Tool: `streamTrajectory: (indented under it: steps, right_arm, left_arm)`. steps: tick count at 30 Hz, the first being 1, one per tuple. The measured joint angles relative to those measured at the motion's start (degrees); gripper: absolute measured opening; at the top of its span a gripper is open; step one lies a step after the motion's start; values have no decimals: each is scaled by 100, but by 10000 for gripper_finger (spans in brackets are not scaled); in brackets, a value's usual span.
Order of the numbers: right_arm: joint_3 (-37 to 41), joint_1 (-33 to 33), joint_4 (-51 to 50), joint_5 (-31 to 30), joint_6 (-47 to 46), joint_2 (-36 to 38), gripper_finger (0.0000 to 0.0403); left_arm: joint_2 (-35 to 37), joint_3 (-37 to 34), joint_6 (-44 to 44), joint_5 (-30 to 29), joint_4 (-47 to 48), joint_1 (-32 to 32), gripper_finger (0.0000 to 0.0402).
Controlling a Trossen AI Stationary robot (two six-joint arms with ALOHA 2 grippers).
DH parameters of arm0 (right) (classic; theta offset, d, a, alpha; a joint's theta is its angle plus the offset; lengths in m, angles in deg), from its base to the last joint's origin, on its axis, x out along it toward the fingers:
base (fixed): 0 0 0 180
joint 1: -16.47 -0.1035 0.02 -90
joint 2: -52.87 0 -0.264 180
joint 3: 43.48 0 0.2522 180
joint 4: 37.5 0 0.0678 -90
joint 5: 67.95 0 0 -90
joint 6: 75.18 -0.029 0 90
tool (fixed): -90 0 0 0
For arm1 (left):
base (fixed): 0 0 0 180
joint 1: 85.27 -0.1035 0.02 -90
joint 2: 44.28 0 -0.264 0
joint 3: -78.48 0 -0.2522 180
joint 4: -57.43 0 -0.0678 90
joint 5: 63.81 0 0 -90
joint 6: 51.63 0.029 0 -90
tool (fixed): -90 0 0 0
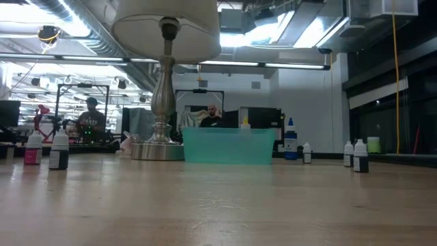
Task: Pick & Place food coloring
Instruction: Put the large violet food coloring bottle into the green bin
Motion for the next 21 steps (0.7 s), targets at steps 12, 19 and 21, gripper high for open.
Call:
streamTrajectory:
  steps: [12,19,21]
  right_arm:
    - [0,-26,-260,-376,-15,25,116]
    - [3,-120,-1516,-1513,-200,432,115]
    - [3,-125,-1999,-1935,-338,570,115]
  left_arm:
    - [178,0,-46,-1407,148,692,256]
    - [443,0,-896,-2054,1256,1011,306]
    - [503,0,-1202,-2264,1580,1130,307]
